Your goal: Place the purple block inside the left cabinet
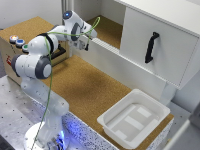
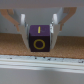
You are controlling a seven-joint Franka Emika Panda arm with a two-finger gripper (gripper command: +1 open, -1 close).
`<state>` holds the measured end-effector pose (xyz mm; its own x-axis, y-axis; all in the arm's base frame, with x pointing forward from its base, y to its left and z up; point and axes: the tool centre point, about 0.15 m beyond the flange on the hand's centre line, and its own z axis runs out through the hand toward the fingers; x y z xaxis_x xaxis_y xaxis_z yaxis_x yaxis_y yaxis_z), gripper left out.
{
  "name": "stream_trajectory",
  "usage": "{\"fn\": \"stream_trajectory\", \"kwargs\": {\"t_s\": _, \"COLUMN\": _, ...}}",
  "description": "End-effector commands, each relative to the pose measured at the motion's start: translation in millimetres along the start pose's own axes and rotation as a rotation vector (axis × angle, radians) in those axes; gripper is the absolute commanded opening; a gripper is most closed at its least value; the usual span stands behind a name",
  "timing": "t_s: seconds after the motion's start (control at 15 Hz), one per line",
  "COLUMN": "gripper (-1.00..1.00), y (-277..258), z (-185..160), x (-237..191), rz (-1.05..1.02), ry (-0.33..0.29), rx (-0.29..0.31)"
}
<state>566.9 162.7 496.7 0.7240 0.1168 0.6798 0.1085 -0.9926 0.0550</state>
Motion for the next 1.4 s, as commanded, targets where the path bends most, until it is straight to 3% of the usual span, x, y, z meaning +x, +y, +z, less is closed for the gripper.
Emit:
{"fn": "stream_trajectory", "kwargs": {"t_s": 0.0, "gripper": -1.0, "y": -2, "z": 88, "x": 57, "rz": -0.001, "ry": -0.085, "rx": -0.07}}
{"fn": "stream_trajectory", "kwargs": {"t_s": 0.27, "gripper": -1.0, "y": 3, "z": 94, "x": 82, "rz": 0.006, "ry": -0.061, "rx": -0.093}}
{"fn": "stream_trajectory", "kwargs": {"t_s": 0.4, "gripper": -1.0, "y": 5, "z": 95, "x": 84, "rz": -0.007, "ry": -0.083, "rx": -0.146}}
{"fn": "stream_trajectory", "kwargs": {"t_s": 0.6, "gripper": -1.0, "y": 5, "z": 96, "x": 79, "rz": 0.001, "ry": -0.101, "rx": -0.14}}
{"fn": "stream_trajectory", "kwargs": {"t_s": 0.67, "gripper": 1.0, "y": 3, "z": 93, "x": 78, "rz": 0.005, "ry": -0.107, "rx": -0.137}}
{"fn": "stream_trajectory", "kwargs": {"t_s": 1.33, "gripper": 1.0, "y": -12, "z": 20, "x": 45, "rz": 0.015, "ry": -0.055, "rx": -0.154}}
